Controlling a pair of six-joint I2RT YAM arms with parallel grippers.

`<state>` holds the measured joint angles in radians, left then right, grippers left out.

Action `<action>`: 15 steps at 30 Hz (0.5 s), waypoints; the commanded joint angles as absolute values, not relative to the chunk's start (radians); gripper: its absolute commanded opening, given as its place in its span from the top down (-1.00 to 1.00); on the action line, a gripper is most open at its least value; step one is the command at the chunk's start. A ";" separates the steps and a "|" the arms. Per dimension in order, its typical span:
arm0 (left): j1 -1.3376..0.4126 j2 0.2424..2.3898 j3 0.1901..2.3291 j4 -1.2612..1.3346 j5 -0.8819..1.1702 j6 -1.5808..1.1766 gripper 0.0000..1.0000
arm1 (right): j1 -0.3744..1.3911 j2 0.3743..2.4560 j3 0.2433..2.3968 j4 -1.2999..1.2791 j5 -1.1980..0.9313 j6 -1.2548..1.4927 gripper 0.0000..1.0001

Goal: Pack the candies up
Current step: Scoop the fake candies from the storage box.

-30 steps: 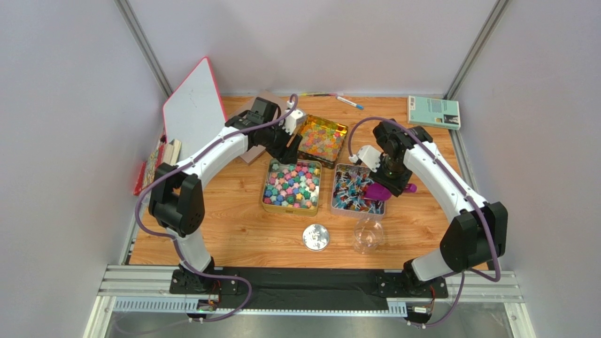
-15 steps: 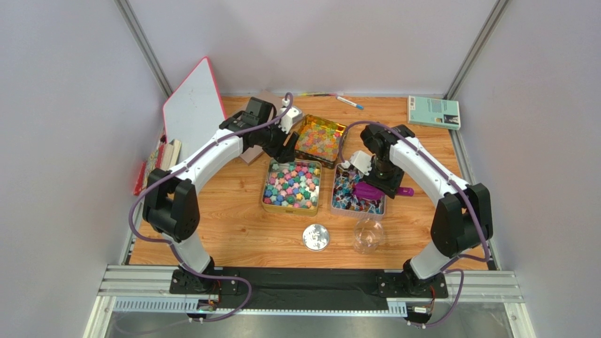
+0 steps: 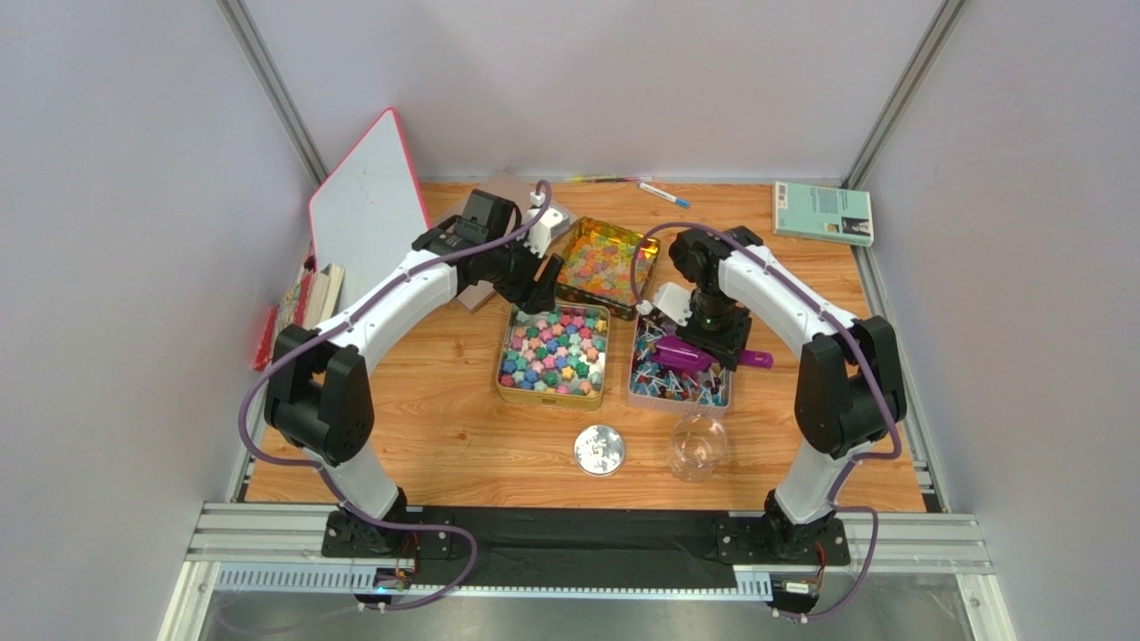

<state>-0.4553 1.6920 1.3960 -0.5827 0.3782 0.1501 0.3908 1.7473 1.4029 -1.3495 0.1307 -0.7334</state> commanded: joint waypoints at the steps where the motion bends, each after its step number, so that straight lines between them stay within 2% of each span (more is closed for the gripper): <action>1: -0.451 1.632 1.390 -0.563 0.368 0.121 -0.40 | 0.416 1.781 1.462 -1.390 0.124 -0.729 1.00; 9: -0.451 1.615 1.382 -0.565 0.357 0.110 -0.40 | 0.443 1.841 1.485 -1.378 0.123 -0.713 1.00; 15: -0.451 1.600 1.364 -0.569 0.350 0.109 -0.40 | 0.445 1.867 1.499 -1.381 0.042 -0.669 1.00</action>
